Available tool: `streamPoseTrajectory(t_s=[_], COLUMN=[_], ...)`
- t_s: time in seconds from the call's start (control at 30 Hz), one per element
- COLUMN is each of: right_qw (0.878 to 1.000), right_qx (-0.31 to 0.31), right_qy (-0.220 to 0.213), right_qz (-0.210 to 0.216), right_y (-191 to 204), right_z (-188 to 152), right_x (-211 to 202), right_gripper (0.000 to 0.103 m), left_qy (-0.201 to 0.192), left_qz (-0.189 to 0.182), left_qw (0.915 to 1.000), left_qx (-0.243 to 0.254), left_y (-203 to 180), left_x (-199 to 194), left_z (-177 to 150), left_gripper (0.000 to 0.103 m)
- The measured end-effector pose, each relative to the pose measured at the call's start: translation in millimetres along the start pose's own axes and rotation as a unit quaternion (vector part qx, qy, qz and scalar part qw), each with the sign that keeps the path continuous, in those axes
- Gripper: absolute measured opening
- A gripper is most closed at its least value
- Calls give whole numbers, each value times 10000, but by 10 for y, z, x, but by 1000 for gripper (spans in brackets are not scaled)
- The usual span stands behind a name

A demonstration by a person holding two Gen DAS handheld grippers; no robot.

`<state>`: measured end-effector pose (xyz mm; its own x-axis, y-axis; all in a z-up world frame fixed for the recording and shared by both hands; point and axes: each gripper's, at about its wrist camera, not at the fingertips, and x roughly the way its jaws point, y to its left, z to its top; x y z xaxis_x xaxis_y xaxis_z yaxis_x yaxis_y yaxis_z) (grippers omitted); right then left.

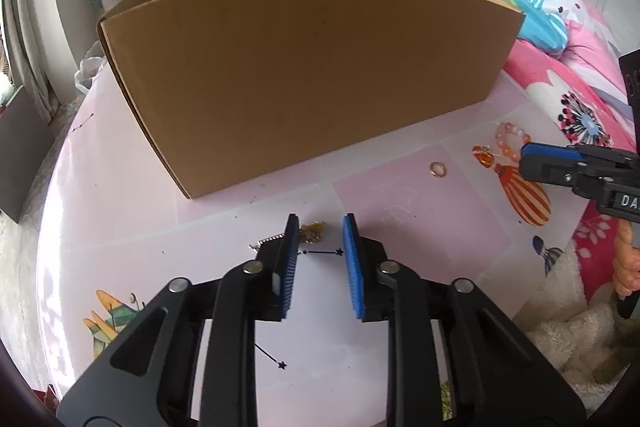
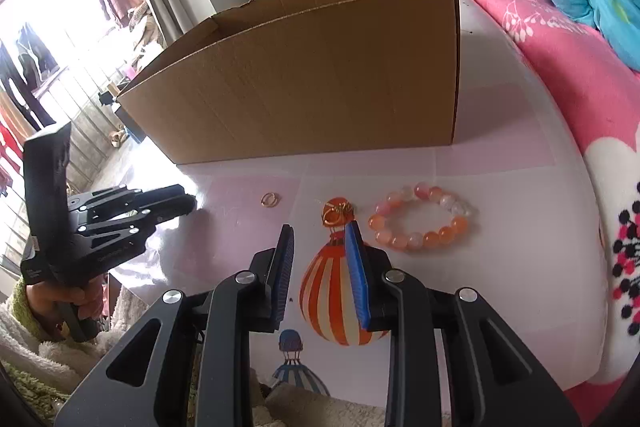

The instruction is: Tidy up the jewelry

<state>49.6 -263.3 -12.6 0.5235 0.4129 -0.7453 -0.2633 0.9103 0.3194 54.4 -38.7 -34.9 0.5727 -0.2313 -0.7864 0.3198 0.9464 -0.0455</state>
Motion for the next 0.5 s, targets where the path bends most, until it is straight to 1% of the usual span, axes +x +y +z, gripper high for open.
streamPoseTrajectory(t_s=[0.1, 0.2, 0.27, 0.3, 0.47, 0.5], right_qw=[10000, 10000, 10000, 9999, 9998, 9998], right_qx=[-3, 26, 58, 77, 165, 175], right_qy=[-26, -38, -39, -44, -86, -99], right_qz=[14, 37, 48, 49, 57, 52], right_y=[-20, -16, -17, -21, -53, -57], right_z=[31, 13, 3, -2, -3, -3], right_x=[14, 21, 26, 27, 10, 1], right_gripper=[27, 27, 27, 27, 27, 27], left_qy=[6, 3, -2, -3, -38, -40], left_qz=[73, 162, 208, 204, 209, 155], left_qw=[10000, 9998, 9997, 9997, 9997, 9998], left_qx=[57, 127, 155, 146, 157, 105], left_y=[-12, -19, -24, -13, -11, -10], left_x=[5, 12, 21, 18, 7, -1], left_z=[9, 4, 3, -2, -23, -25], left_gripper=[17, 12, 4, 3, 1, 1])
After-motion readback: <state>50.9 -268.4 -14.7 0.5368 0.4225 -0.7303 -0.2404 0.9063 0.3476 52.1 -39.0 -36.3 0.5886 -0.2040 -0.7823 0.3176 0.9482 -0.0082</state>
